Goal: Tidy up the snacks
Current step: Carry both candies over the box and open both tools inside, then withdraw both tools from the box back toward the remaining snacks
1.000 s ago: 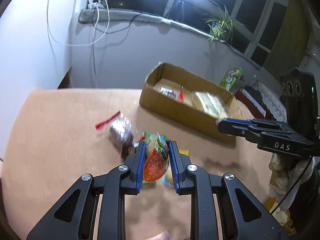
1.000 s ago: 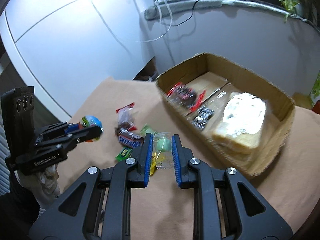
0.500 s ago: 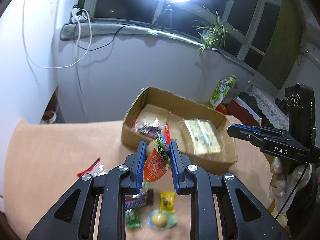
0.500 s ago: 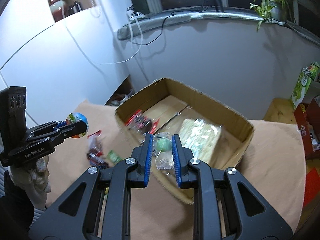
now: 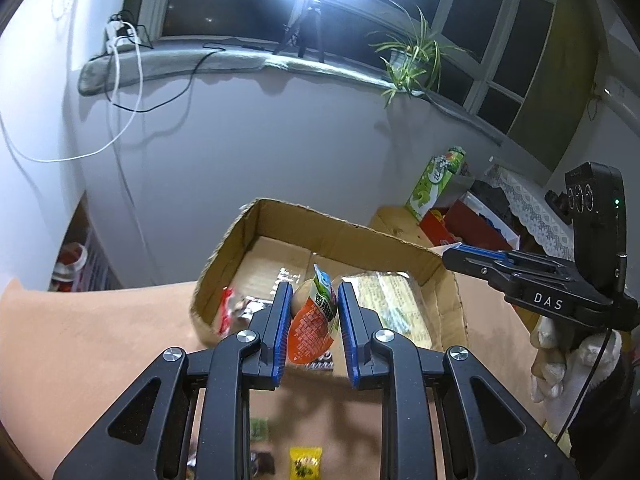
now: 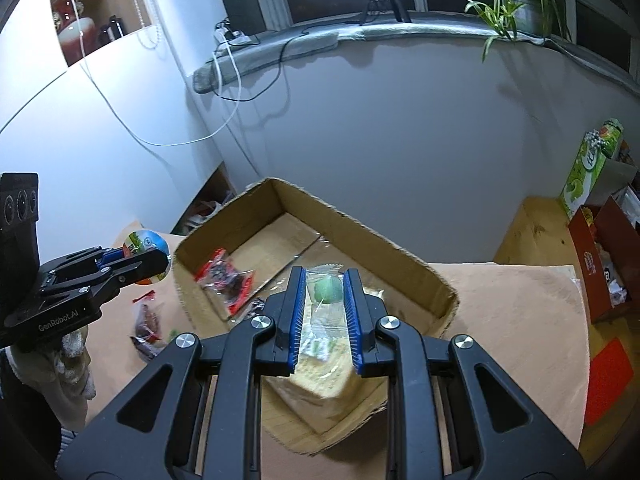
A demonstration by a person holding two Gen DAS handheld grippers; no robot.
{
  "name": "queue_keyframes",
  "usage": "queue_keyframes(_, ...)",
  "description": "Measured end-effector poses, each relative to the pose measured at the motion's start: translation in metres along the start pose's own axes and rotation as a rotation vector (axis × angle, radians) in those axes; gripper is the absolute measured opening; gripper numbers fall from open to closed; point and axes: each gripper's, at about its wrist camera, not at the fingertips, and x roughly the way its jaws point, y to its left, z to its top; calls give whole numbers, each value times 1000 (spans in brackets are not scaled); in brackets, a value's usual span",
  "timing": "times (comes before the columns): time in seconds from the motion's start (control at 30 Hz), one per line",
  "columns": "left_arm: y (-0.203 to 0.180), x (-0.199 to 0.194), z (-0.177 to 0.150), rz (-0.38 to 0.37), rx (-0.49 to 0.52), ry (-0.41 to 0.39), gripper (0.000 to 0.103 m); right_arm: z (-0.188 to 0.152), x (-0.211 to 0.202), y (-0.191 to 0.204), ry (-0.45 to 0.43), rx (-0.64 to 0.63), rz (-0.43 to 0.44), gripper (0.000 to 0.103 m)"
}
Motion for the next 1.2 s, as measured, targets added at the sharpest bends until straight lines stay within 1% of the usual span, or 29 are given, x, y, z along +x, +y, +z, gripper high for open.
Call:
queue_keyframes(0.3,-12,28,4,-7,39,46,21,-1,13,-19,25,20,-37,20)
queue_keyframes(0.53,-12,39,4,-9,26,74,22,-3,19,-26,35,25,-49,20)
queue_keyframes(0.57,-12,40,5,-12,23,79,22,-3,20,-25,34,25,-55,25)
queue_keyframes(0.6,-12,41,5,-11,19,83,26,-4,19,-26,35,28,-58,32)
queue_keyframes(0.63,-10,41,6,1,8,85,31,-4,18,-26,29,34,-59,49)
queue_keyframes(0.67,-9,41,7,0,1,84,41,-5,15,-27,17,38,-61,60)
queue_keyframes(0.7,-9,40,7,-4,-3,81,43,-5,14,-27,9,40,-62,61)
queue_keyframes(0.9,-10,33,5,-5,5,71,43,-6,6,-26,5,50,-52,61)
queue_keyframes(1.07,-9,25,2,-11,-10,62,43,-7,-1,-19,1,37,-51,61)
queue_keyframes(1.2,-12,14,-1,-9,-1,49,43,-11,-11,-9,-4,20,-47,61)
